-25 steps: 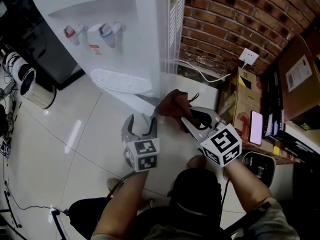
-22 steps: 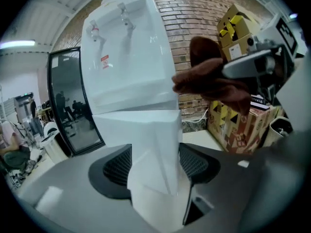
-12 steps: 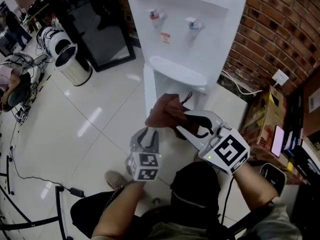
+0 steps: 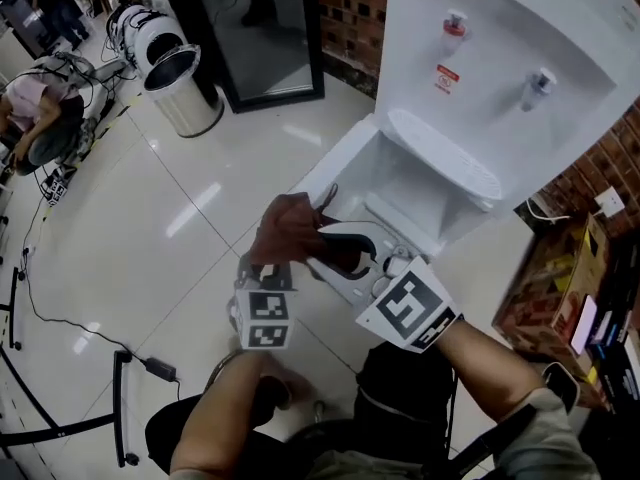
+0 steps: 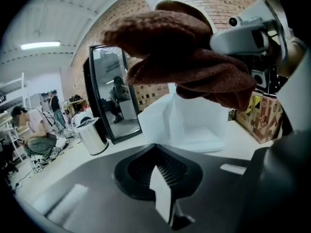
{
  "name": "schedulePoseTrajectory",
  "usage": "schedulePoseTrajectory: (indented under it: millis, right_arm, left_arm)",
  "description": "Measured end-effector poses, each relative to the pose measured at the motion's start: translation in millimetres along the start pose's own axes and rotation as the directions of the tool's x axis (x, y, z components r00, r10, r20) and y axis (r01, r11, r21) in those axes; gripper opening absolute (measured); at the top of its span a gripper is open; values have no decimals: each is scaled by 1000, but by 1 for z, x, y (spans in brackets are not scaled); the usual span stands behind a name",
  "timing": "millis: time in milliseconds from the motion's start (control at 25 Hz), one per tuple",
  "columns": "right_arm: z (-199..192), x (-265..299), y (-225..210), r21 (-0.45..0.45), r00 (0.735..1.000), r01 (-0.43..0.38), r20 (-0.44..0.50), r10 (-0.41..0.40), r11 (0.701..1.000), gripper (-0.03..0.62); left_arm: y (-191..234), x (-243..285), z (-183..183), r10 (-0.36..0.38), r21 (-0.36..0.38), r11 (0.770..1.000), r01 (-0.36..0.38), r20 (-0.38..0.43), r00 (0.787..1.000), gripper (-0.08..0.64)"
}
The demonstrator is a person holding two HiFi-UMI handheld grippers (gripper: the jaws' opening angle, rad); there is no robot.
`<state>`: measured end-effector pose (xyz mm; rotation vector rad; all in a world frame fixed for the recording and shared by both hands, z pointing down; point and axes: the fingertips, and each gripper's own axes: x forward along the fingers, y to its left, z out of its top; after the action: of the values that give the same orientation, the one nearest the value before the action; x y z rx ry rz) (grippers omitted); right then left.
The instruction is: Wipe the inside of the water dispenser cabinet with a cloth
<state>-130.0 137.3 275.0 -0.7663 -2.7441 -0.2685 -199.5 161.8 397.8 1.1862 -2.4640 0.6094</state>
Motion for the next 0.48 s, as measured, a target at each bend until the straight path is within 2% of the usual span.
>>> schedulePoseTrajectory:
  millis: [200, 400, 480]
  right_arm:
    - [6, 76, -27, -4, 999, 52, -11, -52, 999, 103]
    - [-7, 132, -44, -73, 990, 72, -115, -80, 995, 103]
    - [-8, 134, -61, -66, 983, 139, -114, -145, 988, 101]
  left_arm:
    - [41, 20, -1, 21, 21, 1000, -21, -23, 1000, 0]
    - [59, 33, -1, 18, 25, 1000, -16, -42, 999, 0]
    - [68, 38, 1, 23, 7, 1000, -23, -37, 999, 0]
